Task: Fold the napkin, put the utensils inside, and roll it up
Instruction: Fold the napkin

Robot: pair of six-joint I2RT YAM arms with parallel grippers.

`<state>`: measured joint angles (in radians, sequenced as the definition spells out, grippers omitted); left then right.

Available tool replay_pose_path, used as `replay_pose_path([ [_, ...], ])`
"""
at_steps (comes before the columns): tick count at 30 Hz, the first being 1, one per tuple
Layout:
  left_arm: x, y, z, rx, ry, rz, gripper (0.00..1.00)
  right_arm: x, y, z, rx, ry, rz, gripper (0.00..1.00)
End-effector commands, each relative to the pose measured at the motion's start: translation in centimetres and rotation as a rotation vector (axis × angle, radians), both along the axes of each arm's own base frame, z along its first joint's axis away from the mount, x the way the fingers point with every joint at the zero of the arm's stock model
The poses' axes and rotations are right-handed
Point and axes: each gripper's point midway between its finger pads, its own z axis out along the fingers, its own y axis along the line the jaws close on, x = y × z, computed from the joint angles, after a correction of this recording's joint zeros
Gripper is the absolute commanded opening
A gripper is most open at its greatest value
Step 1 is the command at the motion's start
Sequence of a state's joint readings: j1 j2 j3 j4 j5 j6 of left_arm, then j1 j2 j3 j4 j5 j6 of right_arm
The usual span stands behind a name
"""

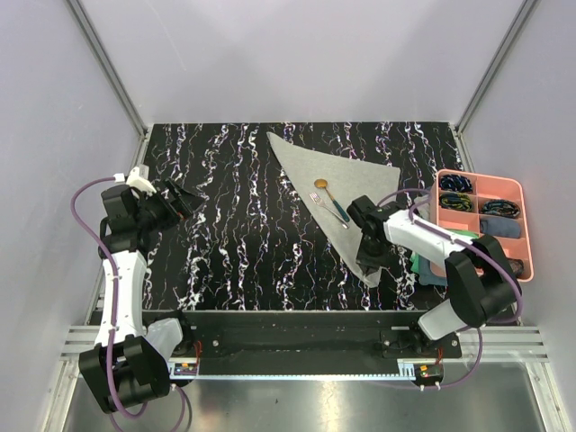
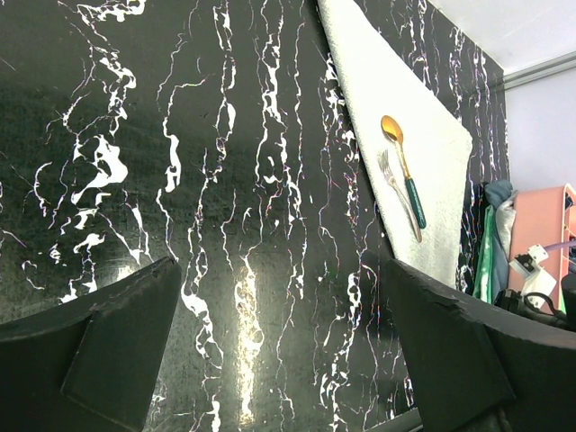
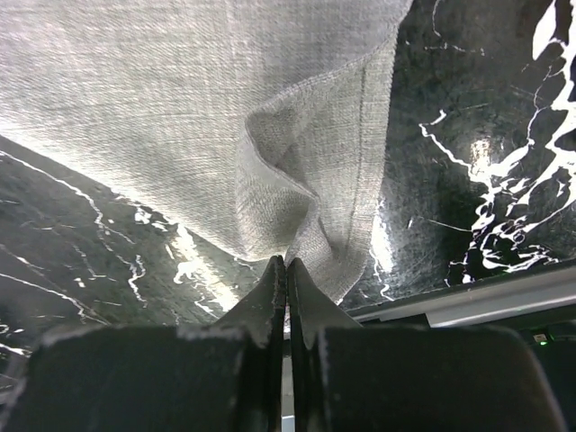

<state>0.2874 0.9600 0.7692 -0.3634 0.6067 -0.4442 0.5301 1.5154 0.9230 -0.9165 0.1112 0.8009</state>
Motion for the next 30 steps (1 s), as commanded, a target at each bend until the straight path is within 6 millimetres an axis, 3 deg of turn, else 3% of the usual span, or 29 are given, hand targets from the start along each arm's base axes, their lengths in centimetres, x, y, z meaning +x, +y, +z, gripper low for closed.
replay_pose_path([
  [1, 0.5, -0.4, 1.1, -0.005, -0.058, -0.030, 0.99, -2.5, -1.1, 0.3, -0.008, 0.034, 0.001, 0.00],
  [5, 0.5, -0.4, 1.1, -0.005, -0.057, -0.028, 0.99, -5.6, -2.0, 0.2, -0.012, 0.112, -0.014, 0.05],
  [7, 0.5, -0.4, 1.1, -0.007, -0.056, -0.029, 0.99, -6.0, -1.6, 1.2, 0.019, 0.086, -0.023, 0.25],
  [10, 0.5, -0.5, 1.1, -0.009, -0.055, -0.031, 0.99, -5.1, -2.3, 3.3, -0.012, 0.012, -0.027, 0.40],
  [13, 0.5, -0.5, 1.1, -0.008, -0.057, -0.031, 0.99, -4.3, -1.6, 4.5, 0.009, -0.022, 0.007, 0.42],
  [17, 0.5, -0.4, 1.1, -0.006, -0.059, -0.027, 0.99, -4.0, 0.0, 2.8, -0.004, 0.005, 0.076, 0.41],
  [24, 0.5, -0.5, 1.1, -0.007, -0.060, -0.030, 0.99, -4.2, 0.2, 0.0, -0.176, 0.072, 0.168, 0.41],
  [30, 0.5, -0.5, 1.0, -0.006, -0.057, -0.031, 0.99, -3.5, 0.9, 0.4, -0.170, 0.032, 0.187, 0.42],
])
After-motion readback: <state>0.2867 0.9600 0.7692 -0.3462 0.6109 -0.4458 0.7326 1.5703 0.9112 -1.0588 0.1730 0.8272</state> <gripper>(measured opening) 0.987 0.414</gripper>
